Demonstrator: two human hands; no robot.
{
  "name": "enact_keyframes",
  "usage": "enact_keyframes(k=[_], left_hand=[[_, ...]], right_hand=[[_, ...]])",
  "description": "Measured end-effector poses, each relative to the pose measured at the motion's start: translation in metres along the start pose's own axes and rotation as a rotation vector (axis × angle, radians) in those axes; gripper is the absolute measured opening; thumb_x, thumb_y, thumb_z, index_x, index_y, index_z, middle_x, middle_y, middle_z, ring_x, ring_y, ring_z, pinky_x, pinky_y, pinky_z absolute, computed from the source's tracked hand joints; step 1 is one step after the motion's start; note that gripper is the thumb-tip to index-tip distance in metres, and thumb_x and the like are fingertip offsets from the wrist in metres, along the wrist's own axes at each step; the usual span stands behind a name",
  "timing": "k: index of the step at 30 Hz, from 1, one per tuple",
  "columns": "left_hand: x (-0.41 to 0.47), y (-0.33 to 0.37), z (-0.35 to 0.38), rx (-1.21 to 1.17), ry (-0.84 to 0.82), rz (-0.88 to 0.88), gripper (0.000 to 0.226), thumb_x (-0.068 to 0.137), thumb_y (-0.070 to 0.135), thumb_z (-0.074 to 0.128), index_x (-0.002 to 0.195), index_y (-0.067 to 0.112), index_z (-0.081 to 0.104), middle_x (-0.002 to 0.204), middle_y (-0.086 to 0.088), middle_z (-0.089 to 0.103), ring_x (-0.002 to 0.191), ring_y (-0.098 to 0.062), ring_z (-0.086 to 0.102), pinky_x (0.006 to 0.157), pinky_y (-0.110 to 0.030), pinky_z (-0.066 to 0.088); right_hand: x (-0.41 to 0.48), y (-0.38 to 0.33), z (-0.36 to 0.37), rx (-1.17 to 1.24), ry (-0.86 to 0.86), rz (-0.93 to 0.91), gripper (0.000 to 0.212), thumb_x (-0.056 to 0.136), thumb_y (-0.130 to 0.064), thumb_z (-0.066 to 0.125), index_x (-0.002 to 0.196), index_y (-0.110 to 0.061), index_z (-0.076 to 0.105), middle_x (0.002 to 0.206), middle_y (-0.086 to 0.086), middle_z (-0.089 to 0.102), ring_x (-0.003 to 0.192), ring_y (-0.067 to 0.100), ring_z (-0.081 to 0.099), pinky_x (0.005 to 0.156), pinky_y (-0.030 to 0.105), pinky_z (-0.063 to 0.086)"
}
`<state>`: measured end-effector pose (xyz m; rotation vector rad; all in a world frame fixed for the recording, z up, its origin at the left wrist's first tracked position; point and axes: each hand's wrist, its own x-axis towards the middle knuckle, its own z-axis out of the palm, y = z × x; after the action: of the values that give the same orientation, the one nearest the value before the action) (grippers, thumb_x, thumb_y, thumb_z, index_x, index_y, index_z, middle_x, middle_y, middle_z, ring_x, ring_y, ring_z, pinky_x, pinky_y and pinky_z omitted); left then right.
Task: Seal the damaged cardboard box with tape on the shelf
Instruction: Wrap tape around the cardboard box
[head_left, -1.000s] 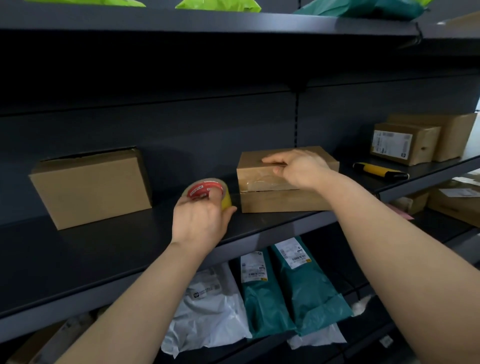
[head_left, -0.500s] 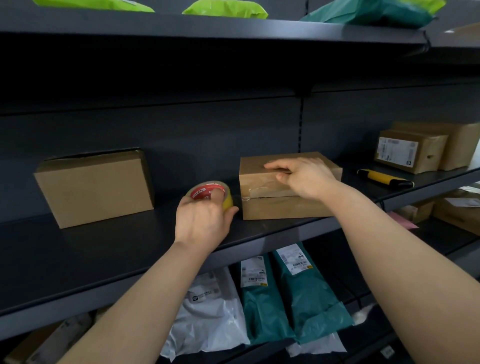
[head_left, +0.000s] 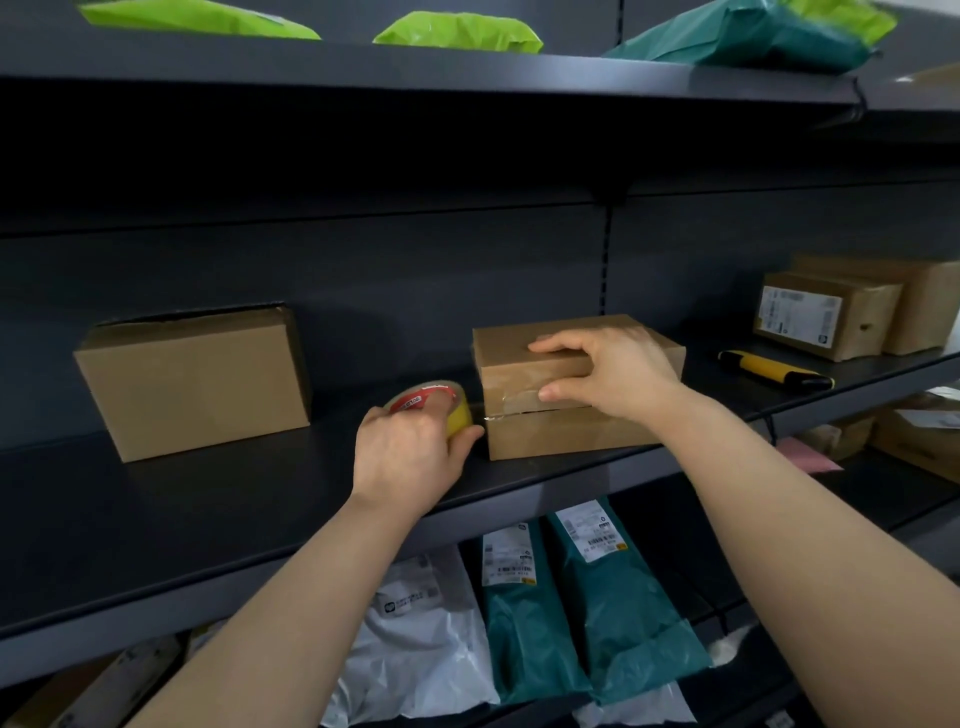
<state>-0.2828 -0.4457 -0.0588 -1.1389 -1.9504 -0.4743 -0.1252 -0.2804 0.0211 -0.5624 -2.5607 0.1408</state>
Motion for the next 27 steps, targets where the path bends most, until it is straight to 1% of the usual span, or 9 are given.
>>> enact_keyframes(k=[5, 9, 12, 14, 18, 21, 24, 25, 27], left_hand=[[-0.002, -0.001, -0.001, -0.043, 0.011, 0.011, 0.045, 0.081, 0.053, 0.07, 0.105, 0.015, 0.069, 0.053, -0.005, 0.063, 0.042, -0.026, 0.059, 0.064, -0.036, 0.052], [-0.001, 0.0, -0.001, -0.119, -0.012, 0.014, 0.046, 0.085, 0.052, 0.066, 0.115, 0.018, 0.057, 0.063, 0.0, 0.066, 0.047, -0.022, 0.061, 0.063, -0.033, 0.049], [-0.001, 0.0, 0.0, -0.162, -0.033, 0.032, 0.048, 0.085, 0.048, 0.067, 0.122, 0.018, 0.056, 0.071, -0.001, 0.069, 0.054, -0.023, 0.064, 0.064, -0.033, 0.049], [-0.002, -0.001, 0.0, -0.187, -0.052, 0.037, 0.045, 0.087, 0.047, 0.066, 0.121, 0.019, 0.059, 0.074, -0.001, 0.069, 0.06, -0.022, 0.065, 0.066, -0.032, 0.048], [-0.004, -0.003, 0.002, -0.214, -0.028, 0.056, 0.05, 0.085, 0.046, 0.068, 0.126, 0.019, 0.058, 0.079, -0.001, 0.071, 0.06, -0.022, 0.066, 0.062, -0.032, 0.051], [-0.003, -0.005, 0.001, -0.218, -0.046, 0.104, 0.08, 0.085, 0.051, 0.06, 0.153, 0.023, 0.026, 0.091, 0.004, 0.073, 0.058, -0.017, 0.065, 0.049, -0.032, 0.054], [0.006, -0.01, -0.01, -0.217, -0.22, 0.14, 0.1, 0.086, 0.056, 0.058, 0.15, 0.045, -0.018, 0.104, 0.004, 0.071, 0.073, -0.014, 0.068, 0.057, -0.035, 0.057], [0.013, -0.011, -0.015, -0.238, -0.321, 0.134, 0.103, 0.087, 0.055, 0.06, 0.146, 0.051, -0.023, 0.106, 0.003, 0.069, 0.08, -0.015, 0.067, 0.065, -0.034, 0.057], [0.027, -0.011, -0.022, -0.28, -0.469, 0.107, 0.097, 0.087, 0.051, 0.064, 0.145, 0.057, -0.015, 0.11, 0.001, 0.067, 0.093, -0.016, 0.065, 0.078, -0.033, 0.055]], right_hand=[[0.0, 0.008, 0.014, -0.04, 0.123, -0.058, 0.052, 0.079, -0.058, 0.067, 0.128, -0.047, 0.055, 0.126, -0.016, 0.062, 0.12, 0.012, 0.051, 0.107, 0.031, 0.024], [0.0, -0.004, 0.023, -0.156, 0.19, -0.116, 0.06, 0.077, -0.071, 0.052, 0.119, -0.029, 0.056, 0.121, -0.01, 0.059, 0.116, 0.014, 0.049, 0.106, 0.043, 0.026], [0.003, -0.025, 0.04, -0.309, 0.374, -0.135, 0.083, 0.069, -0.089, 0.038, 0.1, -0.015, 0.059, 0.099, 0.001, 0.063, 0.095, 0.022, 0.059, 0.097, 0.045, 0.039], [0.004, -0.024, 0.055, -0.327, 0.487, -0.154, 0.081, 0.071, -0.088, 0.042, 0.096, -0.014, 0.061, 0.091, 0.003, 0.062, 0.086, 0.024, 0.058, 0.083, 0.04, 0.039], [0.006, -0.011, 0.078, -0.304, 0.72, -0.217, 0.065, 0.078, -0.079, 0.05, 0.096, -0.02, 0.07, 0.087, 0.002, 0.064, 0.08, 0.025, 0.057, 0.079, 0.041, 0.034], [0.008, -0.011, 0.082, -0.275, 0.764, -0.232, 0.058, 0.084, -0.073, 0.048, 0.095, -0.021, 0.07, 0.088, 0.0, 0.065, 0.081, 0.024, 0.057, 0.08, 0.041, 0.033], [0.007, -0.013, 0.081, -0.225, 0.748, -0.207, 0.047, 0.095, -0.059, 0.041, 0.099, -0.022, 0.069, 0.091, -0.003, 0.066, 0.083, 0.023, 0.058, 0.082, 0.041, 0.032], [0.007, -0.013, 0.08, -0.211, 0.735, -0.202, 0.045, 0.096, -0.056, 0.041, 0.101, -0.022, 0.069, 0.093, -0.003, 0.067, 0.085, 0.023, 0.059, 0.083, 0.041, 0.032], [0.007, -0.009, 0.075, -0.175, 0.658, -0.226, 0.049, 0.094, -0.059, 0.041, 0.108, -0.02, 0.067, 0.101, -0.002, 0.067, 0.091, 0.023, 0.06, 0.088, 0.041, 0.031]])
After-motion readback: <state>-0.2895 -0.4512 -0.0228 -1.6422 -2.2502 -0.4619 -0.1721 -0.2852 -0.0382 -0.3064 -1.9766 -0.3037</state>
